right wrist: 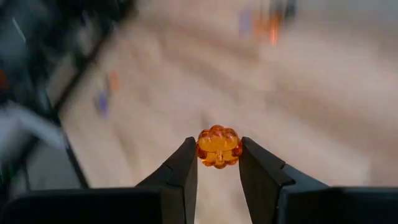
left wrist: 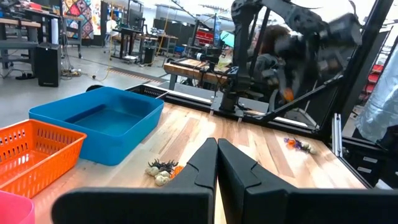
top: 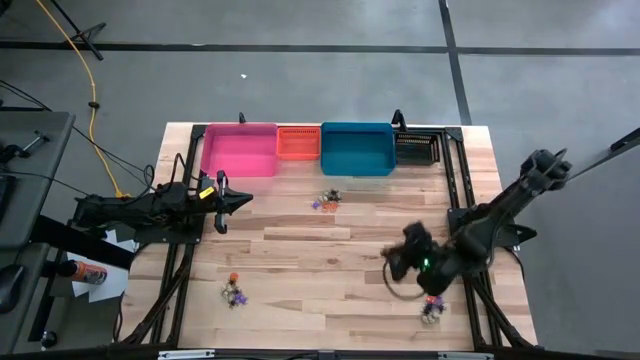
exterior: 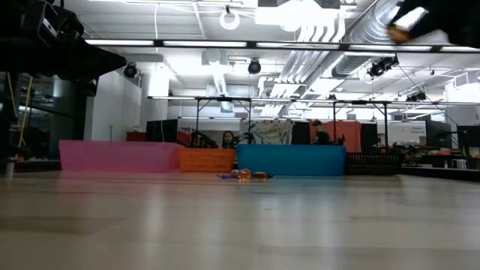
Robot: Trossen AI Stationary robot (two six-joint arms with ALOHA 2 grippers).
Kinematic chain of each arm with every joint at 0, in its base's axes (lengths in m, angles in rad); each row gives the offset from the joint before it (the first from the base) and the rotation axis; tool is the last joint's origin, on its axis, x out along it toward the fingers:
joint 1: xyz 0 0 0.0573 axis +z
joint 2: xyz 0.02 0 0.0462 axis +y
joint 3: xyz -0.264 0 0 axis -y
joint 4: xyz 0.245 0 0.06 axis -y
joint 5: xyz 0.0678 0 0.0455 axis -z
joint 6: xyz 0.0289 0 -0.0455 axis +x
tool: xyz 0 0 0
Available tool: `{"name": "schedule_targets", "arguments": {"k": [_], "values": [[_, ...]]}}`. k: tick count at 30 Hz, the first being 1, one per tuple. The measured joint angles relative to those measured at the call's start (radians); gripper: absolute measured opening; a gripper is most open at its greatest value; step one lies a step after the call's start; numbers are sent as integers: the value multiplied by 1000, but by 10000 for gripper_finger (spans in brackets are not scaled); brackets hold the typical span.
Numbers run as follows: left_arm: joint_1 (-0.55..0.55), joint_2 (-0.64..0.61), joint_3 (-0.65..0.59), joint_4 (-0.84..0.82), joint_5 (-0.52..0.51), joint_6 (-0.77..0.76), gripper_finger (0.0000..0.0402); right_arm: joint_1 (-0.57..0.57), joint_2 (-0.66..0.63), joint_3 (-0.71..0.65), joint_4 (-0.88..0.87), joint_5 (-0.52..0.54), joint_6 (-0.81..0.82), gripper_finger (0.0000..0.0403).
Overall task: Sort Halloween decoration
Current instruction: Put the orange pumpkin toy into the black bin
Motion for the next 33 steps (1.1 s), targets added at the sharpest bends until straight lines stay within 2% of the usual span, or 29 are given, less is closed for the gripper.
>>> {"name": "schedule_targets", "arguments": {"k": [2,5,7,11,14,18,22,26,29,33], "values": [[0,0,0,0,0,0,0,-51,-43,0,47,112,-99,90],[0,0,0,0,0,0,0,-153,-104,0,182,193,-333,90],[0,0,0,0,0,0,0,-223,-136,0,337,193,-554,90],[0,0,0,0,0,0,0,-318,-156,1,702,127,-1036,90],[0,0,0,0,0,0,0,-356,-156,2,898,74,-1267,90],[0,0,0,0,0,0,0,-392,-156,2,951,-62,-1361,90],[0,0,0,0,0,0,0,-430,-154,2,840,-225,-1385,90],[0,0,0,0,0,0,0,-470,-151,2,719,-260,-1445,90],[0,0,0,0,0,0,0,-510,-150,2,674,-280,-1397,90],[0,0,0,0,0,0,0,-579,-150,2,627,-417,-1364,90]]}}
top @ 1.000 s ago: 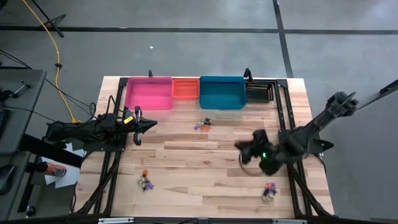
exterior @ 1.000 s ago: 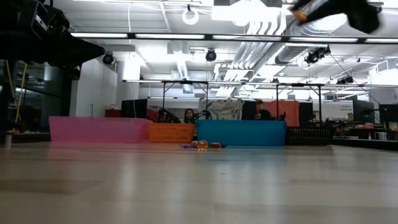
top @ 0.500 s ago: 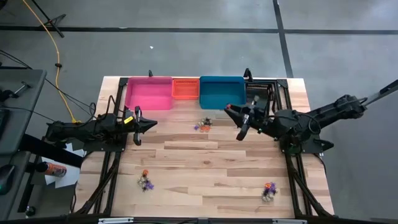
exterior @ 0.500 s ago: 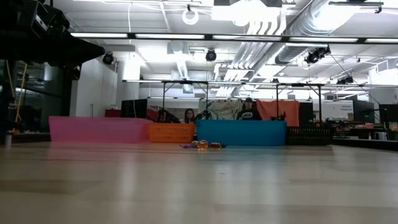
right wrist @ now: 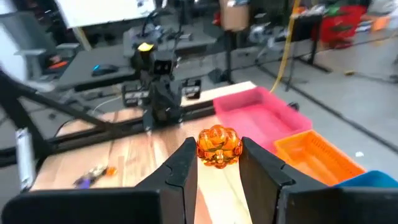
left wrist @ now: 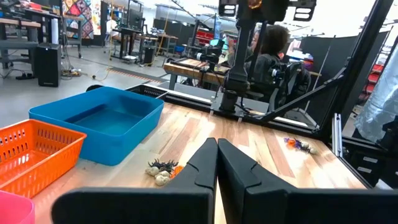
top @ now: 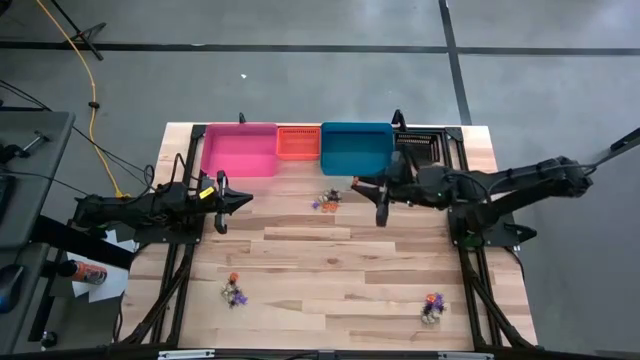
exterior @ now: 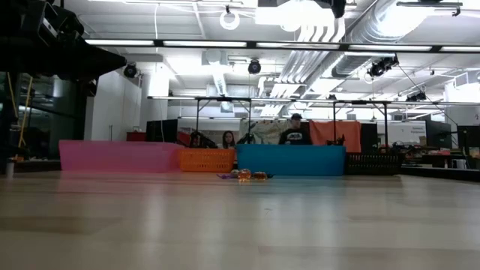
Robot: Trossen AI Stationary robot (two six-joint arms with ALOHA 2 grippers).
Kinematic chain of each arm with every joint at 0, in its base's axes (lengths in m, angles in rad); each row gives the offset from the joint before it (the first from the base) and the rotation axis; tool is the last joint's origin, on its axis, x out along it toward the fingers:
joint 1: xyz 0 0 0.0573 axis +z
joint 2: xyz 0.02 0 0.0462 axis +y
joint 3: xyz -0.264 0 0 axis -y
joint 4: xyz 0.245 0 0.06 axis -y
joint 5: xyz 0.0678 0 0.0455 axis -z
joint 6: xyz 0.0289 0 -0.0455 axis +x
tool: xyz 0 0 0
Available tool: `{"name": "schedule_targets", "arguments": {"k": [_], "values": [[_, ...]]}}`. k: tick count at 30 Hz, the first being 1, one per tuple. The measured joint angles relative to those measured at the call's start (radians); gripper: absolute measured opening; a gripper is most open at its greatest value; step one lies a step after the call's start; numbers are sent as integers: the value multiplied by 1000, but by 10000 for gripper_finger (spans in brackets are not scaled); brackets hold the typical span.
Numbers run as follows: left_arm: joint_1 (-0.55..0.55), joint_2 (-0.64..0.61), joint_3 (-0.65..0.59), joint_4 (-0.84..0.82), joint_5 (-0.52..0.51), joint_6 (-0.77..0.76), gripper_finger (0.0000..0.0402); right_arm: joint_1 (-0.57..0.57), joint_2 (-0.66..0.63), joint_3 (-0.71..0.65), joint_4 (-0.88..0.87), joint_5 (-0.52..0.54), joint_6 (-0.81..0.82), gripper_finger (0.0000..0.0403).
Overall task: Sort Halloween decoration
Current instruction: Put the orange pumpkin toy into the black bin
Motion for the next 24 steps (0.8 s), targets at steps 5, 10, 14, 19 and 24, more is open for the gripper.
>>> {"name": "schedule_targets", "arguments": {"k": [5,10,14,19,24], "values": [[0,0,0,0,0,0,0,-73,0,-2,-44,-180,-59,90],[0,0,0,0,0,0,0,-136,0,-2,-54,-330,-146,90],[0,0,0,0,0,0,0,-182,0,-2,-54,-438,-160,90],[0,0,0,0,0,0,0,-238,-7,-2,-179,-473,-169,90],[0,0,0,0,0,0,0,-328,-35,-2,-315,-381,-178,90]]}}
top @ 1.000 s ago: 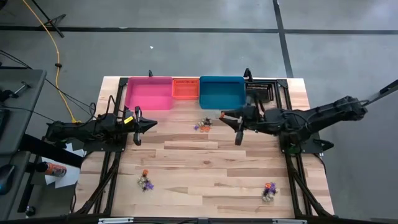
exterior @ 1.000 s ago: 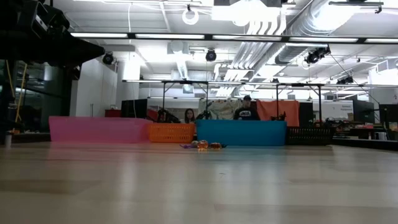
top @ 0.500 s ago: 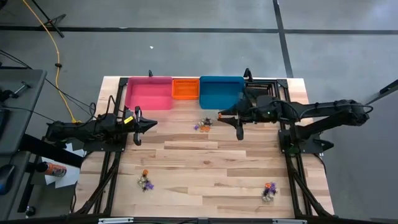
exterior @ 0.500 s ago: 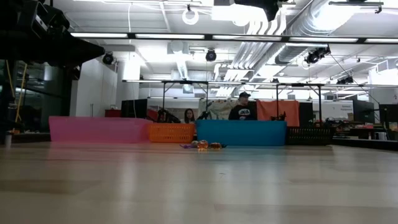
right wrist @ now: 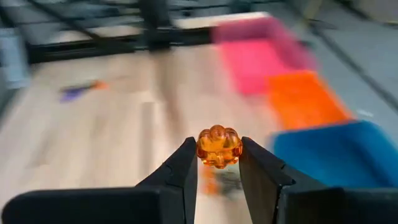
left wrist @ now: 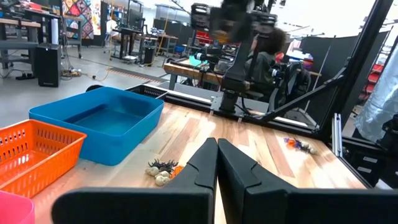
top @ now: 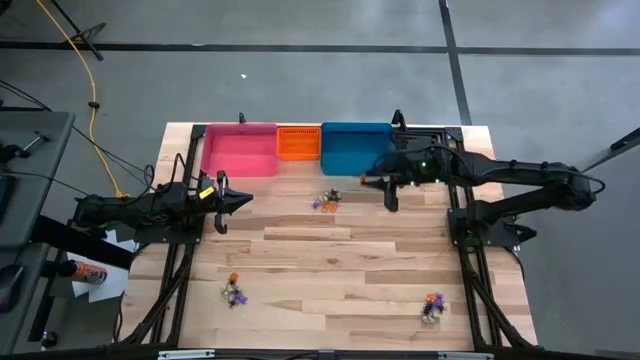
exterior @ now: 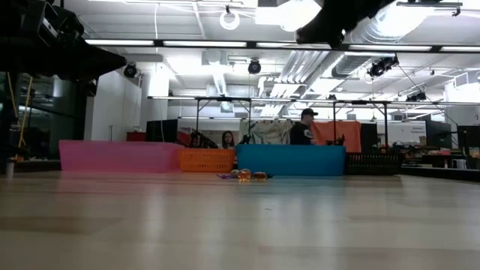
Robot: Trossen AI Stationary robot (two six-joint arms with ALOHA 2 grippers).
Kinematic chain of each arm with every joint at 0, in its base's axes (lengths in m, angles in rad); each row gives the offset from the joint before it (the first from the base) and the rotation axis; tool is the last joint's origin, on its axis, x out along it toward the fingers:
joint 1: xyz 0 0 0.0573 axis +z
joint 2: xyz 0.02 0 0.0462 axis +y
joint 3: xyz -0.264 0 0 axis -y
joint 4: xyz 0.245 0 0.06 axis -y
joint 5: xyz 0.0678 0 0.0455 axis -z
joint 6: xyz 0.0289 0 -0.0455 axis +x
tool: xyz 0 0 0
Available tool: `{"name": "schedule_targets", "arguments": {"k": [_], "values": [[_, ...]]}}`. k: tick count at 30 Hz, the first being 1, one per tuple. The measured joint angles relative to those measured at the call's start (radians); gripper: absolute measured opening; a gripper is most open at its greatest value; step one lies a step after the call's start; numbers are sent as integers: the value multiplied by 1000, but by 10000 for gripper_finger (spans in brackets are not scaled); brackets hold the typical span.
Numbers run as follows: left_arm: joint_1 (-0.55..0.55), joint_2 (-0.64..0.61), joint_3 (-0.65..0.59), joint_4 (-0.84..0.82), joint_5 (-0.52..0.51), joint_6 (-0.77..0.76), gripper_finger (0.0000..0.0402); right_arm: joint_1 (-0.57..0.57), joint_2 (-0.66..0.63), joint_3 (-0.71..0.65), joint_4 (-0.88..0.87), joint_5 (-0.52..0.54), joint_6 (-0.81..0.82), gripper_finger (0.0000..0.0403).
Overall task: Sort Halloween decoration
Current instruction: Put the orange pumpkin toy into the black bin
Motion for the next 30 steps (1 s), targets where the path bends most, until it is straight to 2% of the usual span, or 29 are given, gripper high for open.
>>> {"name": "schedule_targets", "arguments": {"k": [4,6,8,10,14,22,30], "values": [[0,0,0,1,0,0,0,-125,-24,0,-92,236,63,90],[0,0,0,1,0,0,0,-206,-16,0,-168,357,189,90],[0,0,0,1,0,0,0,-297,7,0,-211,417,354,90],[0,0,0,1,0,0,0,-388,43,0,-247,372,475,90],[0,0,0,0,0,0,0,-530,160,0,-276,240,497,90],[0,0,0,0,0,0,0,-690,382,0,-297,222,543,90],[0,0,0,0,0,0,0,-755,520,1,-233,220,587,90]]}}
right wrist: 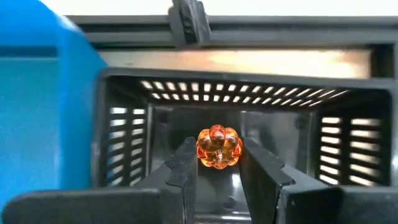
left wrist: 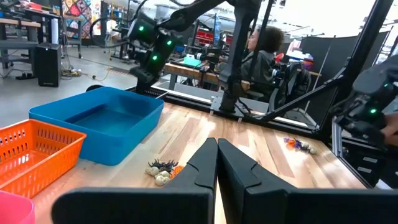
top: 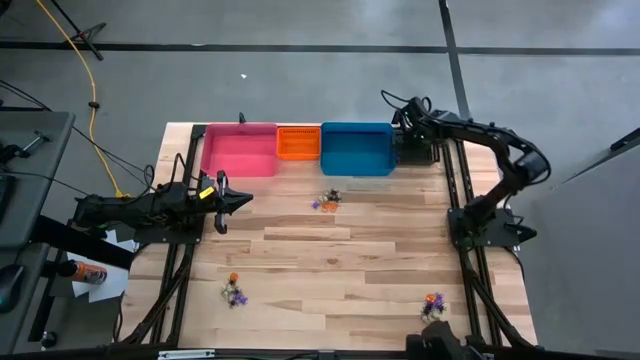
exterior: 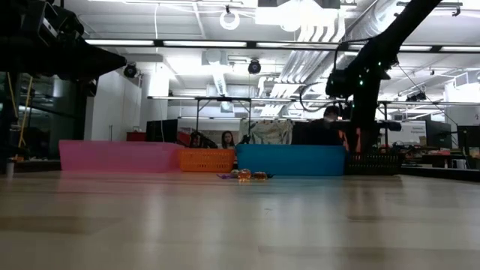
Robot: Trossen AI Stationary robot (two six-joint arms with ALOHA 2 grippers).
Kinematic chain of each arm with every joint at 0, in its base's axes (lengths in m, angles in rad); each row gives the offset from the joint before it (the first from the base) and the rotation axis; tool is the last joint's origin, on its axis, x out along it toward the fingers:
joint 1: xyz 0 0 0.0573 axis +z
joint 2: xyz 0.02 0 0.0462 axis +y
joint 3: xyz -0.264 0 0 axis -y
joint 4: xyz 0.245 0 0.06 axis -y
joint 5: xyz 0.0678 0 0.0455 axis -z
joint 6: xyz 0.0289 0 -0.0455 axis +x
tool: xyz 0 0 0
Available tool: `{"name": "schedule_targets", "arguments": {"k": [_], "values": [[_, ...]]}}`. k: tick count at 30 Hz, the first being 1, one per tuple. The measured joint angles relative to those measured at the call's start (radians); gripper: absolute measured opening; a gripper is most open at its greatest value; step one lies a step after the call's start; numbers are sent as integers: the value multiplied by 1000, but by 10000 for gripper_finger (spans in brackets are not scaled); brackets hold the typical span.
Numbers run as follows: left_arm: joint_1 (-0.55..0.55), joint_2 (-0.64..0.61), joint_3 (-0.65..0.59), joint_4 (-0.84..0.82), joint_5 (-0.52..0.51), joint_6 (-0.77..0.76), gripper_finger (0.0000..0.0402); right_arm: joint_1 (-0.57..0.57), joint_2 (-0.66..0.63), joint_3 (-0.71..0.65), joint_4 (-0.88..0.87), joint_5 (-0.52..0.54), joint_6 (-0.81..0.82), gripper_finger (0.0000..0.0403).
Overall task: Sort Halloween decoration
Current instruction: Put the orange pumpkin toy into the black bin
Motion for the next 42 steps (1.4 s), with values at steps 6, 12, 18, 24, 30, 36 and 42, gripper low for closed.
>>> {"name": "schedule_targets", "arguments": {"k": [6,12,18,24,30,36,42], "values": [[0,0,0,0,0,0,0,-6,71,0,30,-8,18,90],[0,0,0,0,0,0,0,-6,76,0,88,-14,-4,92],[0,0,0,0,0,0,0,-6,76,0,80,-41,-68,146],[0,0,0,0,0,0,0,-7,72,0,51,-60,-70,214],[0,0,0,0,0,0,0,-7,-69,0,36,-61,-118,227],[0,0,0,0,0,0,0,40,-338,0,53,-139,-216,217],[0,0,0,0,0,0,0,196,-534,0,117,-311,-230,200]]}}
